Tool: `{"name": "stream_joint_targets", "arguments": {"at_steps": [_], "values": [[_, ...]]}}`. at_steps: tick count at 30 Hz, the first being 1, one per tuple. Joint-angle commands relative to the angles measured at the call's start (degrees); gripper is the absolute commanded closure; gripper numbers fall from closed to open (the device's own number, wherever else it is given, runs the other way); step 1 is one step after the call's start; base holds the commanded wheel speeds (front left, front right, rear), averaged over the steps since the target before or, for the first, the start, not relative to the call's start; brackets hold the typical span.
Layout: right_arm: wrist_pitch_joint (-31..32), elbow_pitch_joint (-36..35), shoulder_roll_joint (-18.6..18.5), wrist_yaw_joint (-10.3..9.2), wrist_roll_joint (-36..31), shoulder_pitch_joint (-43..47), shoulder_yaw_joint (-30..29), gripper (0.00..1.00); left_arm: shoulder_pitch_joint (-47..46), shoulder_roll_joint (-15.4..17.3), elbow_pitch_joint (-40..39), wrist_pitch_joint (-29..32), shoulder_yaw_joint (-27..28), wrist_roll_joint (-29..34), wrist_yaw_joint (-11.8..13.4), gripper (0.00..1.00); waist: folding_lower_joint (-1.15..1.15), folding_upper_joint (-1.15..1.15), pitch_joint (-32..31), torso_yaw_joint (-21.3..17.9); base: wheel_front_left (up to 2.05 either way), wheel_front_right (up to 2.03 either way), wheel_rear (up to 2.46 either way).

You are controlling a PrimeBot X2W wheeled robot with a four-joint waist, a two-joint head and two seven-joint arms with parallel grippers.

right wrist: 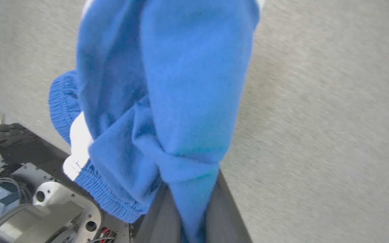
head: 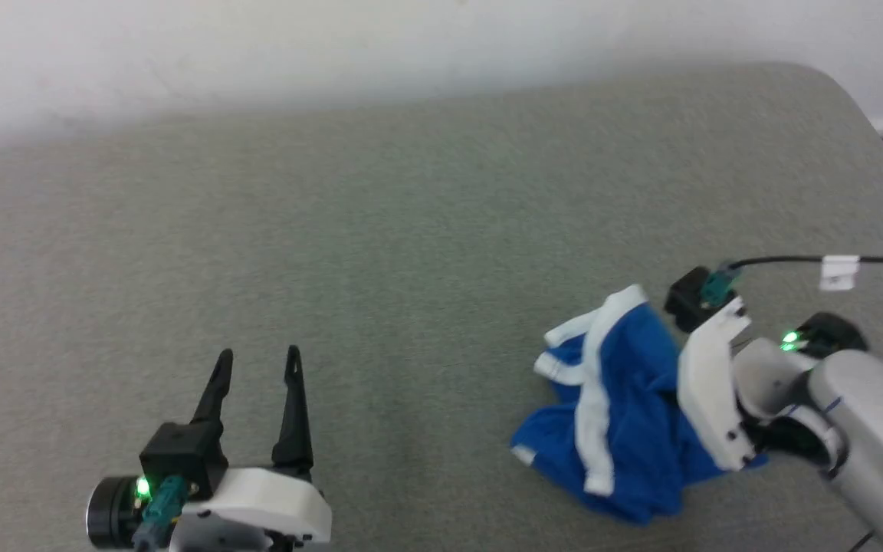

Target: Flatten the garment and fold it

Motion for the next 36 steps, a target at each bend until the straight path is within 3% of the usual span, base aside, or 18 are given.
{"name": "stream_joint_targets", "arguments": {"at_steps": [1, 10, 22, 23, 24, 25, 36], "values": [[-0.71, 0.0, -1.78, -0.09, 0.02, -2.04, 0.63, 1.0, -1.57, -0.14, -0.76, 0.02, -0.04, 0.67, 0.02, 0.0, 0.0, 0.0, 6.13, -6.64, 0.0, 0.0, 0.0], [-10.58, 7.96, -10.07, -0.09, -2.14, -8.99, 1.91, 1.0, -8.36, 0.81, -4.58, 2.07, -1.58, 4.09, -0.95, 0.0, 0.0, 0.0, 17.26, -11.93, 0.0, 0.0, 0.0], [-27.39, 22.58, -13.18, -0.09, -6.14, -14.99, -5.74, 1.0, -15.01, 2.33, -6.67, 4.36, -2.85, 7.19, -2.76, 0.0, 0.0, 0.0, 26.3, -9.45, 0.0, 0.0, 0.0], [-28.71, 23.9, -12.88, -0.09, -6.63, -15.32, -6.61, 0.83, -15.14, 2.36, -6.65, 4.33, -2.8, 7.22, -2.75, 0.0, 0.0, 0.0, 26.65, -9.17, 0.0, 0.0, 0.0], [-30.07, 24.76, -12.47, -0.09, -7.35, -15.59, -6.99, 0.05, -15.17, 2.37, -6.55, 4.26, -2.72, 7.19, -2.69, 0.0, 0.0, 0.0, 26.88, -8.91, 0.0, 0.0, 0.0], [-31.67, 25.62, -11.9, -0.09, -7.7, -15.84, -7.66, 0.0, -15.12, 2.35, -6.44, 4.13, -2.59, 7.13, -2.59, 0.0, 0.0, 0.0, 27.02, -8.71, 0.0, 0.0, 0.0], [-47.58, 36.33, -10.21, -0.09, -21.37, -13.02, -13.92, 0.0, -13.08, 1.02, -3.14, 1.95, -2.24, 4.91, -2.54, 0.0, 0.0, 0.0, 20.53, -6.78, 0.0, 0.0, 0.0]]}}
